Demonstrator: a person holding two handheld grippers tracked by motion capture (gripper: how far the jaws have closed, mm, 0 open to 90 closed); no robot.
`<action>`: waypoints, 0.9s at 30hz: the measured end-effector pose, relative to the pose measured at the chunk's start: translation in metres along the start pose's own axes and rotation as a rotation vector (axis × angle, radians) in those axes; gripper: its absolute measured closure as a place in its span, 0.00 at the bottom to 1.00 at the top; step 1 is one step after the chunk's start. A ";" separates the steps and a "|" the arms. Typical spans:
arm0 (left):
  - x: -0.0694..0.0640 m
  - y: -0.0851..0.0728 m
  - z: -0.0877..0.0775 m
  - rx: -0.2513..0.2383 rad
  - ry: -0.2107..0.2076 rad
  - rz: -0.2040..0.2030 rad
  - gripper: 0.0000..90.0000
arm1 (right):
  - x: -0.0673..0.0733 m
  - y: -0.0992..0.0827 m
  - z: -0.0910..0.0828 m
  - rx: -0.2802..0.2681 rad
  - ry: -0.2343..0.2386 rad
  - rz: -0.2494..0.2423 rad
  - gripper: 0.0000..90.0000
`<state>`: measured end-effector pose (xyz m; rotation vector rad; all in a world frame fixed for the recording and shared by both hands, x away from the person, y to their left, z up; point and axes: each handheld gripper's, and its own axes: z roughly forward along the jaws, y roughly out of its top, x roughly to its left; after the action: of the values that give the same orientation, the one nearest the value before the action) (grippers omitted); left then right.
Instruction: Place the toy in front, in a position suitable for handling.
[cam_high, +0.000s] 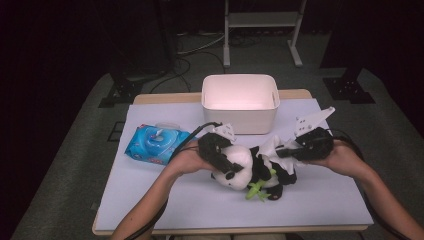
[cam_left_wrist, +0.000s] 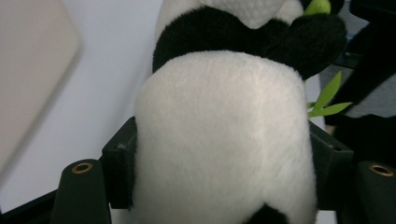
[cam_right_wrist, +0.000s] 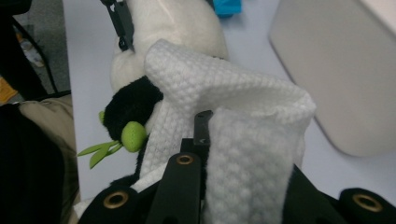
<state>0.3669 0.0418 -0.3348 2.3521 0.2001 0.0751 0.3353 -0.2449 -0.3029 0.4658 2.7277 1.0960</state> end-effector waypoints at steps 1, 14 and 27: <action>0.001 0.001 0.000 0.002 0.010 0.010 0.32 | -0.003 0.003 -0.002 0.004 -0.008 0.002 0.92; -0.006 -0.033 0.015 0.006 0.002 0.003 0.26 | 0.011 0.015 0.023 0.060 0.014 -0.056 0.92; -0.015 -0.030 0.016 0.009 -0.004 0.032 0.25 | 0.018 0.043 0.048 0.086 0.053 -0.122 0.91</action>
<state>0.3497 0.0496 -0.3673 2.3650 0.1610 0.0848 0.3404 -0.1789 -0.3082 0.2812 2.8158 0.9782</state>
